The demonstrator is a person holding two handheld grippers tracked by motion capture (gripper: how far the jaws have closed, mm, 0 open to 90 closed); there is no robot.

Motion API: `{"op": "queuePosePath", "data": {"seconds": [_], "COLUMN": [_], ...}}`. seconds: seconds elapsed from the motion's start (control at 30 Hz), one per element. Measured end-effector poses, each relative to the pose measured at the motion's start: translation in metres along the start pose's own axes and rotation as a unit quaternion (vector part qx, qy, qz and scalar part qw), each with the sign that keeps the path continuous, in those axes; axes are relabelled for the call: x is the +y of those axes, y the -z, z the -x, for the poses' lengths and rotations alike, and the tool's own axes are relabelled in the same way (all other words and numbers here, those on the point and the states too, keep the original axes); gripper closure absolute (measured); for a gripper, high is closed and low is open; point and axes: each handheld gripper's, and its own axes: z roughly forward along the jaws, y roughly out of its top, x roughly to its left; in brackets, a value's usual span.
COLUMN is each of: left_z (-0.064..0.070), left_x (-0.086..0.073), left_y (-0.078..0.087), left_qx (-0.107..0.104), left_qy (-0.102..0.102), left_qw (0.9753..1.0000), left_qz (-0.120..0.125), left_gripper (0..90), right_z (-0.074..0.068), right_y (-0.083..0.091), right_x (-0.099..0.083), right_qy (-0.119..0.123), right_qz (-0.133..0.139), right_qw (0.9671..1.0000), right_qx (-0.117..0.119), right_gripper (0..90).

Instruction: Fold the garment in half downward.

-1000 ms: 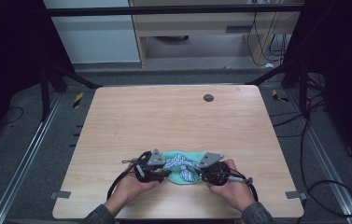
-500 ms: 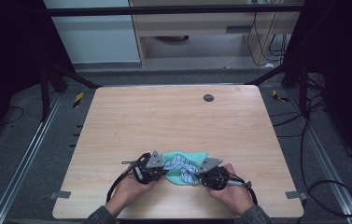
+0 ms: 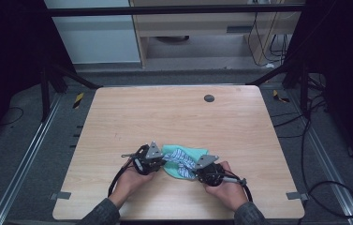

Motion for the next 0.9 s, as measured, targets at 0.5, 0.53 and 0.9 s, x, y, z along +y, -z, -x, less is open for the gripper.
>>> {"op": "queuePosePath", "data": {"seconds": [0.5, 0.53, 0.9], "left_z": [0.003, 0.005, 0.012], "left_x": [0.008, 0.011, 0.009], "left_y": [0.018, 0.018, 0.016], "left_qx": [0.0, -0.004, -0.007], "left_qy": [0.003, -0.001, -0.012], "left_qw": [0.9994, 0.9994, 0.9996], "left_qz": [0.035, 0.035, 0.026], "left_gripper": [58.4, 58.6, 77.3], "right_z": [0.002, 0.004, 0.002], "right_y": [0.01, 0.014, 0.019], "right_x": [0.004, 0.008, 0.021], "right_qy": [0.004, 0.002, 0.008], "right_qz": [0.004, 0.01, 0.021], "right_qw": [1.0, 0.9999, 0.9997], "right_qx": [-0.005, -0.005, -0.008], "right_gripper": [67.3, 60.0, 73.7]}}
